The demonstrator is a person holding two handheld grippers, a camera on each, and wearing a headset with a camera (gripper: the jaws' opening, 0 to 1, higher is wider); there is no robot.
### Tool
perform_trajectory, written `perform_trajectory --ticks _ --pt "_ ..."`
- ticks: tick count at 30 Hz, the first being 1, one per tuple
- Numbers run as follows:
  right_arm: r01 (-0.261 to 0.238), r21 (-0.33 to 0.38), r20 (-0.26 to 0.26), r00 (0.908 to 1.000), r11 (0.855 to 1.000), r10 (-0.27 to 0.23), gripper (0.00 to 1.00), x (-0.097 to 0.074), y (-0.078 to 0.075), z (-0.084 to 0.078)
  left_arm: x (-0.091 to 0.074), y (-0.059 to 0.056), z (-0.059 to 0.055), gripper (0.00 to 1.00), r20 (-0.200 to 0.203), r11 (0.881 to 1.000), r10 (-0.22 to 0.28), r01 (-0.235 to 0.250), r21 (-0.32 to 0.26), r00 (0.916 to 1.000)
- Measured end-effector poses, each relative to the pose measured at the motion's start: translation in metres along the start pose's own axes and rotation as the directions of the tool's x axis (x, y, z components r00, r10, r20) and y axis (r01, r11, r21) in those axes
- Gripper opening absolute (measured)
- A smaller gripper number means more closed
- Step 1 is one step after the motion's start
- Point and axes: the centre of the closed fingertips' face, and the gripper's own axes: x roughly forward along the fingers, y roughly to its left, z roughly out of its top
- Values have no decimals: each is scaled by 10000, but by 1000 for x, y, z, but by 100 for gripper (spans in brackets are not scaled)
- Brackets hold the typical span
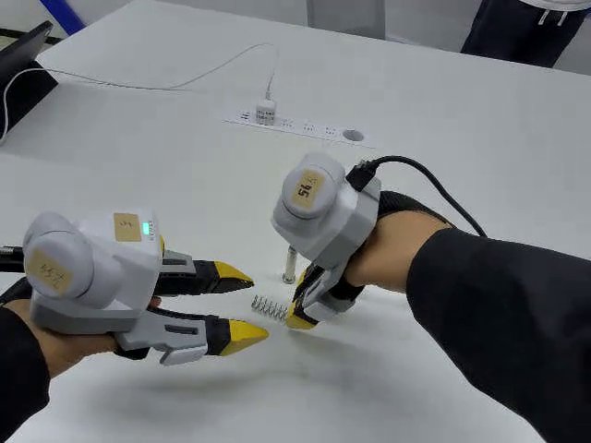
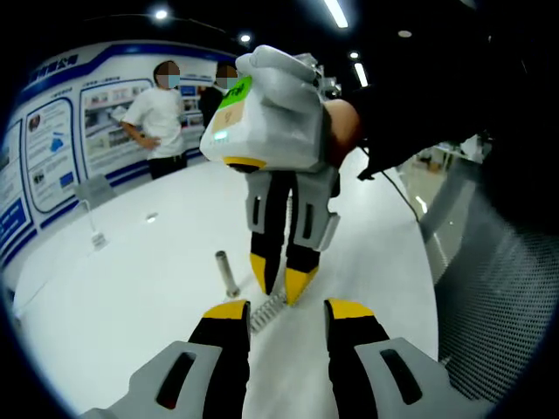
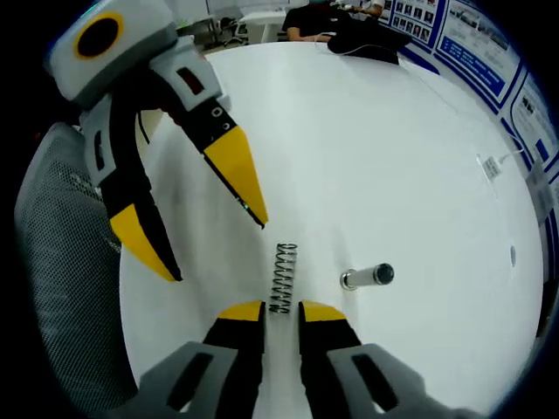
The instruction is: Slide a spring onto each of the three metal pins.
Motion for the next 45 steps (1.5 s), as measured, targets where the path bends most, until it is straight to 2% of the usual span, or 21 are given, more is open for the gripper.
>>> perform_trajectory --ticks 13,23,31,45 --pt "157 -184 -231 9996 9997 -161 13 7 0 -2 -1 1 -1 34 -19 10000 50 -50 -19 10000" --pt "135 -428 -135 9998 9990 -141 12 2 0 -2 -1 3 -4 34 -78 10000 65 -65 -12 9999" --pt "-88 -516 143 9999 9986 95 11 -11 9 1 1 1 -2 34 -122 10000 -38 39 78 9999" --pt "-18 -1399 368 9993 9902 71 12 -45 27 5 5 -6 8 32 0 9989 -288 288 366 9996"
